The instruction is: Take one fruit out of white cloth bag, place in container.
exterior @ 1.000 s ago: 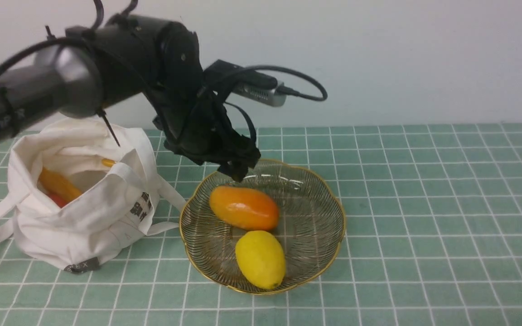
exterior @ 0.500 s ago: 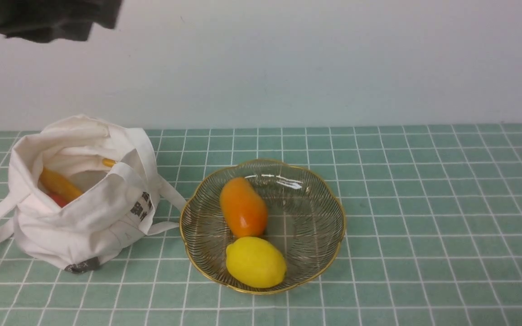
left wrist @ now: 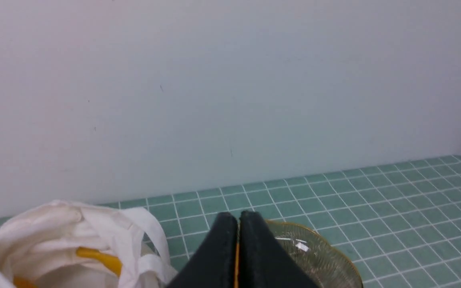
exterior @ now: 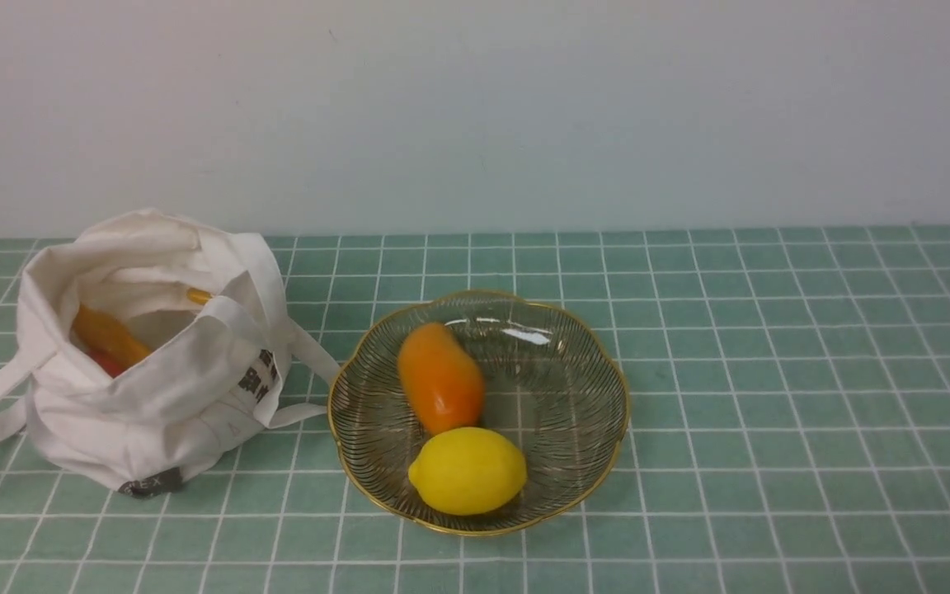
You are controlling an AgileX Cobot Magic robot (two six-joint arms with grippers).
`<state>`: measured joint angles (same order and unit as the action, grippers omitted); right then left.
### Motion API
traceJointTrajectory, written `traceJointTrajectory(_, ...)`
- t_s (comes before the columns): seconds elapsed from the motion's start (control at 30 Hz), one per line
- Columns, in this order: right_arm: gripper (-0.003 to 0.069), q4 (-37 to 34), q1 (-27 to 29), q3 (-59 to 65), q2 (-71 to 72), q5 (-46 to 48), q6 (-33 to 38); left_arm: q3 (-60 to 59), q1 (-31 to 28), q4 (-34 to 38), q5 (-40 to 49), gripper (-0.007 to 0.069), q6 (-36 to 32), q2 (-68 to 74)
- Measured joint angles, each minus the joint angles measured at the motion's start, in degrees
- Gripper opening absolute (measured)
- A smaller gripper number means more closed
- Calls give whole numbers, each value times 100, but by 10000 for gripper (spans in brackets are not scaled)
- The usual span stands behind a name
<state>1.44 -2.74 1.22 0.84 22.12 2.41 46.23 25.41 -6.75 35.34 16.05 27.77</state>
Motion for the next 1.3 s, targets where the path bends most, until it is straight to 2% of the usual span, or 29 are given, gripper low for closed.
traceJointTrajectory(0.17,-15,0,0,0,0,0,0,-609,0,148,346,-8,-29,-665)
traceJointTrajectory(0.27,-15,0,0,0,0,0,0,-888,0,-51,401,-8,-57,-934)
traceJointTrajectory(0.5,-15,0,0,0,0,0,0,-1021,0,-481,292,-8,-62,-1053)
traceJointTrajectory(0.67,-15,0,0,0,0,0,0,-1644,-43,-685,-203,-8,-174,-1131)
traceJointTrajectory(0.9,-15,0,0,0,0,0,0,-3138,-1014,-283,-977,-8,-774,-1877)
traceJointTrajectory(0.93,-15,0,0,0,0,0,0,-3568,-1411,-102,-1188,-8,-1003,-2189)
traceJointTrajectory(1.03,-15,0,0,0,0,0,0,-4310,-1984,23,-1393,-8,-1350,-2662)
traceJointTrajectory(1.13,-15,0,0,0,0,0,0,-4718,-2279,58,-1435,-8,-1498,-2825)
traceJointTrajectory(1.3,-15,0,0,0,0,0,0,-4777,-2396,222,-1346,-8,-1525,-2838)
